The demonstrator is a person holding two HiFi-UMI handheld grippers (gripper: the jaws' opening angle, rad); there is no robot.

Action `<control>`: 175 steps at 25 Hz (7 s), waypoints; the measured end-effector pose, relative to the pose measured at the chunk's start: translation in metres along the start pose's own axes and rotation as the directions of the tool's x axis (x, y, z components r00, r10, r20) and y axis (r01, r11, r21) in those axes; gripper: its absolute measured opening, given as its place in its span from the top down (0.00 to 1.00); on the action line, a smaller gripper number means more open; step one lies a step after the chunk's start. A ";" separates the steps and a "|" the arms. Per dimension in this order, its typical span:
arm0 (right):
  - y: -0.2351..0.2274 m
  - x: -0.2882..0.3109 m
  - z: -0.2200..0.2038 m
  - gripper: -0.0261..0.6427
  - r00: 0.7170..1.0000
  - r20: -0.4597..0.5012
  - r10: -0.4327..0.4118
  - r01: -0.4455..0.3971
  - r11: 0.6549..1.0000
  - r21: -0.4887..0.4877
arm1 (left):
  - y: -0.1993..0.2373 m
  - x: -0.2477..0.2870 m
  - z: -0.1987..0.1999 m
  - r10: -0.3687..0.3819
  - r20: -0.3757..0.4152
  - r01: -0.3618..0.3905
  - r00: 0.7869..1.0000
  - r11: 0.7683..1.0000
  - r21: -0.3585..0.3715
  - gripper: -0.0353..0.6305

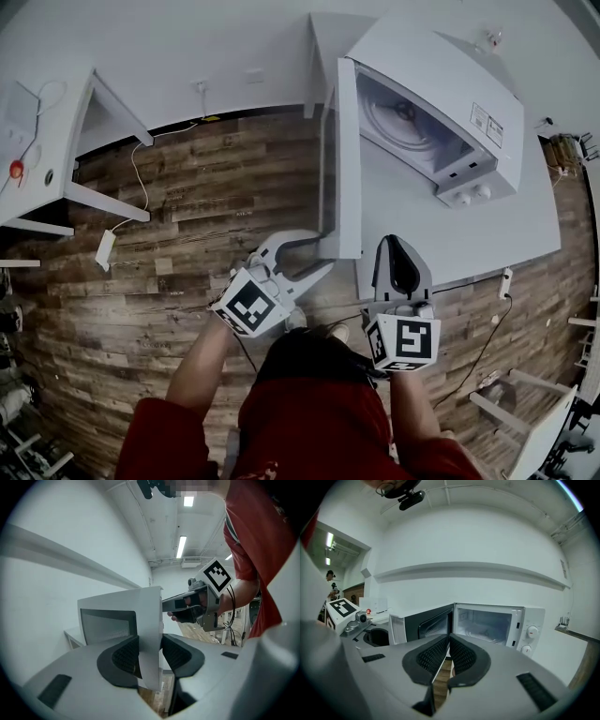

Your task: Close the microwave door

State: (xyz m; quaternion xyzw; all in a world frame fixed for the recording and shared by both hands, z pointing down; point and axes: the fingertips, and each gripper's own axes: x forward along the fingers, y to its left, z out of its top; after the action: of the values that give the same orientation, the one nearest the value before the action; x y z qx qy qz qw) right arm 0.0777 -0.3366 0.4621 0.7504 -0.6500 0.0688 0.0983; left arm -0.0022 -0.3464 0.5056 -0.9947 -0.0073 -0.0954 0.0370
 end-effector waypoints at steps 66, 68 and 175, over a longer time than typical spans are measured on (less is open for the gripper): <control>-0.296 -0.007 -0.014 0.91 0.986 0.036 -0.161 0.155 0.979 0.135 | 0.003 0.283 0.063 0.290 -0.013 -0.289 0.957 0.950 -0.120 0.74; -0.301 -0.004 -0.014 0.91 0.986 0.034 -0.163 0.157 0.978 0.136 | 0.005 0.289 0.064 0.292 -0.012 -0.292 0.956 0.949 -0.121 0.74; -0.115 -0.045 0.117 0.91 0.959 0.285 -0.014 0.027 0.999 -0.044 | 0.022 0.045 0.191 0.605 0.229 -0.595 0.762 0.795 -0.121 0.91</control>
State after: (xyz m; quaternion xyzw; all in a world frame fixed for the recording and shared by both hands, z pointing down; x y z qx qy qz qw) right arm 0.1824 -0.3051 0.3308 0.7566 -0.6511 -0.0560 0.0222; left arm 0.0784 -0.3536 0.3258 -0.9489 0.3083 0.0505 0.0441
